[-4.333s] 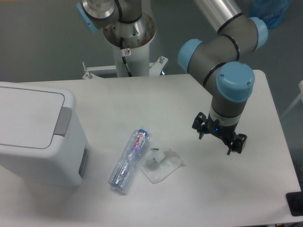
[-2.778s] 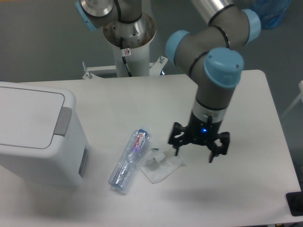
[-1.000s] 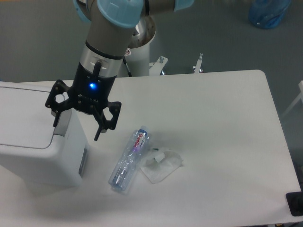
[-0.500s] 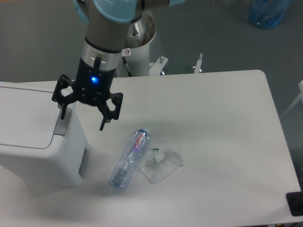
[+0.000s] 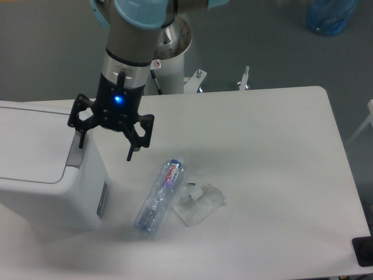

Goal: Open the trash can
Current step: 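Lower the gripper finger against the bin lid edge and push it, then push the lid further so it swings open, exposing the bin interior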

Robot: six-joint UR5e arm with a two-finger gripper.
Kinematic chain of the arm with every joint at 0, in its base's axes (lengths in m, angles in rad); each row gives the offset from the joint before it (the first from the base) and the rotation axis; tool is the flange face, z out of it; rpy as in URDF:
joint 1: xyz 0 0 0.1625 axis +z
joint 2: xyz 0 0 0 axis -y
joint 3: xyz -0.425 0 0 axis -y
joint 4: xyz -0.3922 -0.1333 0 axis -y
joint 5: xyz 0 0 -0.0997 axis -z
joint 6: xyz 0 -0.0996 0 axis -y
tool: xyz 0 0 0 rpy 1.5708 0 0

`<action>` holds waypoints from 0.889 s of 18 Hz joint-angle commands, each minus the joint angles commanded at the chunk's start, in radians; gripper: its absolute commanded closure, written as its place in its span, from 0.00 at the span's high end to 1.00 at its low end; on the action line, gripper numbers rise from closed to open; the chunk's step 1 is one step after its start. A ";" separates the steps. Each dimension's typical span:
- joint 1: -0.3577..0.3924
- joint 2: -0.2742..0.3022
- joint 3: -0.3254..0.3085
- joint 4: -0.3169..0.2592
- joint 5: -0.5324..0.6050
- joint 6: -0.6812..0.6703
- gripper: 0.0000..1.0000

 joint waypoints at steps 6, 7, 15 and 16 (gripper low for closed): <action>-0.005 -0.011 0.002 0.000 0.000 -0.009 1.00; -0.005 -0.012 0.000 0.000 0.000 -0.009 1.00; -0.006 -0.021 -0.003 0.003 0.000 -0.009 1.00; -0.006 -0.025 -0.003 0.003 0.000 -0.009 1.00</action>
